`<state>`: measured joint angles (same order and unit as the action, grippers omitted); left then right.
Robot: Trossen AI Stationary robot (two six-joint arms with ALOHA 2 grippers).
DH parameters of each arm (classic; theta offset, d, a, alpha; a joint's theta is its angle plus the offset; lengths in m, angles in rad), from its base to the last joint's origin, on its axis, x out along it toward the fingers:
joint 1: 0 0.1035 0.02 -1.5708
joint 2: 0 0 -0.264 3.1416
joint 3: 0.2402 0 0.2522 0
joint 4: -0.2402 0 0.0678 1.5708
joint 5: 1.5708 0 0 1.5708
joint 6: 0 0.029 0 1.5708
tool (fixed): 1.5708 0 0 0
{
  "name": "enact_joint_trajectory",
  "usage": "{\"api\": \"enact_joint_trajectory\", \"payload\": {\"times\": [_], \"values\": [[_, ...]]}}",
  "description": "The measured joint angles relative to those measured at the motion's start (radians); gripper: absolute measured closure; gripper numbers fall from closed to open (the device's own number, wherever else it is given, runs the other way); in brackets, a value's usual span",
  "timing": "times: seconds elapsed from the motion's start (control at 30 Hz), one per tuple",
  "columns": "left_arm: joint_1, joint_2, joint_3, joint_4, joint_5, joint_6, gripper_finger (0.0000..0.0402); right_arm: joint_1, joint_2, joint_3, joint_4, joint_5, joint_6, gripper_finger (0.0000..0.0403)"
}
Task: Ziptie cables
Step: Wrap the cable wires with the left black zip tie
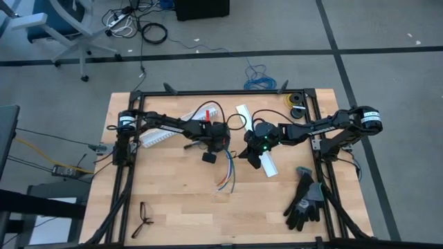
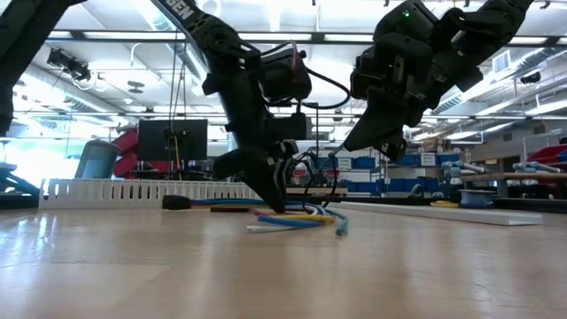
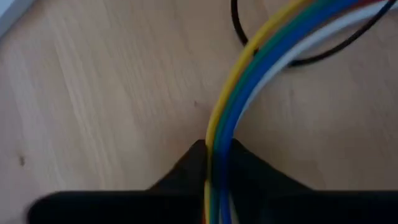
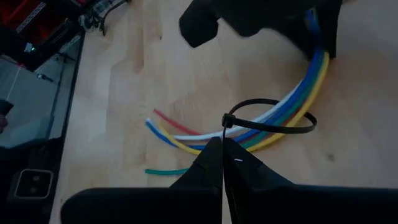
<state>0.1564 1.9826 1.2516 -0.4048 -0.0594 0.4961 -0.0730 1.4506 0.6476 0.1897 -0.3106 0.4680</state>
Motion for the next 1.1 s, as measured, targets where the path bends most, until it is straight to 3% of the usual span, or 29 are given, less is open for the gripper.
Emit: {"api": "enact_joint_trajectory", "payload": {"times": [0.1,0.47,0.73,1.1], "values": [[0.003,-0.003,-0.001,-0.008,-0.032,-0.002,0.0386,0.013,0.000,0.000,-0.006,-0.005,0.013,0.0403],[0.008,-0.009,-0.004,-0.053,-0.188,-0.010,0.0389,0.064,0.000,0.000,-0.014,-0.015,0.066,0.0403],[0.014,-0.010,-0.004,-0.075,-0.190,-0.056,0.0389,0.088,0.000,0.000,-0.012,-0.026,0.093,0.0403],[0.018,-0.013,-0.004,-0.063,-0.070,-0.119,0.0289,0.087,0.000,0.000,-0.012,-0.024,0.100,0.0403]]}}
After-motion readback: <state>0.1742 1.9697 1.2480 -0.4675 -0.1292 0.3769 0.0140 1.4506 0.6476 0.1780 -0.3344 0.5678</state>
